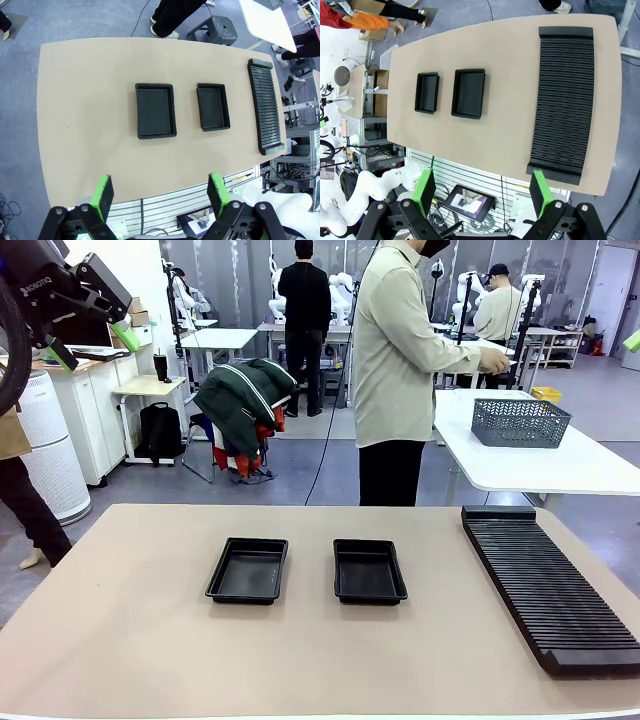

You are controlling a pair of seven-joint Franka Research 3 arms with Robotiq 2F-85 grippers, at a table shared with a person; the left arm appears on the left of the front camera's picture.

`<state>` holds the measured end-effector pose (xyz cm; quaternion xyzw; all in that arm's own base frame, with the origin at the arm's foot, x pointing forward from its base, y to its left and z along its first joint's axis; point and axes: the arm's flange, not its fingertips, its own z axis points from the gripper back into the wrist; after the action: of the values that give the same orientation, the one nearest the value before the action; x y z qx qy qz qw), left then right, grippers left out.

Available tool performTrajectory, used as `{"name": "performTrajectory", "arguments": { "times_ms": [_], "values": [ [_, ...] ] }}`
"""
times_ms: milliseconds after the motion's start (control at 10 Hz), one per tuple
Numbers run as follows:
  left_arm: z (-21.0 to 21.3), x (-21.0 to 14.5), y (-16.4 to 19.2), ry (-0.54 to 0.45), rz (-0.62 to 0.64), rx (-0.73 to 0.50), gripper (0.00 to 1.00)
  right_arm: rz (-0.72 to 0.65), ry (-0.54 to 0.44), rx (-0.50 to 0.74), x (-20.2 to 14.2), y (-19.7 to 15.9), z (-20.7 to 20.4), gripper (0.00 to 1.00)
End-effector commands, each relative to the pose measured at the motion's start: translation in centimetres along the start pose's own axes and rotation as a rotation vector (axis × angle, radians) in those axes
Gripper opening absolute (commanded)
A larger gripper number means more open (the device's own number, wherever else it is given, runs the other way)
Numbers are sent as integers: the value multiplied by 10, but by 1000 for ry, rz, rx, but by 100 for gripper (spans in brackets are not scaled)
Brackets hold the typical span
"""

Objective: Inspect and transfer BCBs to ESD trays.
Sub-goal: Pick up the Blank PCB from the PCB Rack and place it in the left ESD tray.

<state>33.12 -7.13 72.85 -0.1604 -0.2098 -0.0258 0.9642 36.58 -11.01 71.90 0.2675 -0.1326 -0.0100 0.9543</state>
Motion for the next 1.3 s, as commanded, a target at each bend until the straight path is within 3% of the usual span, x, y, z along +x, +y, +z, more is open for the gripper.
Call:
{"name": "performTrajectory", "arguments": {
  "times_ms": [0, 1200],
  "values": [
    [0, 0, 0, 0, 2, 0, 100, 7, -2, 4, 1, 0, 0, 100],
    [0, 0, 0, 0, 2, 0, 100, 7, -2, 4, 1, 0, 0, 100]
  ]
}}
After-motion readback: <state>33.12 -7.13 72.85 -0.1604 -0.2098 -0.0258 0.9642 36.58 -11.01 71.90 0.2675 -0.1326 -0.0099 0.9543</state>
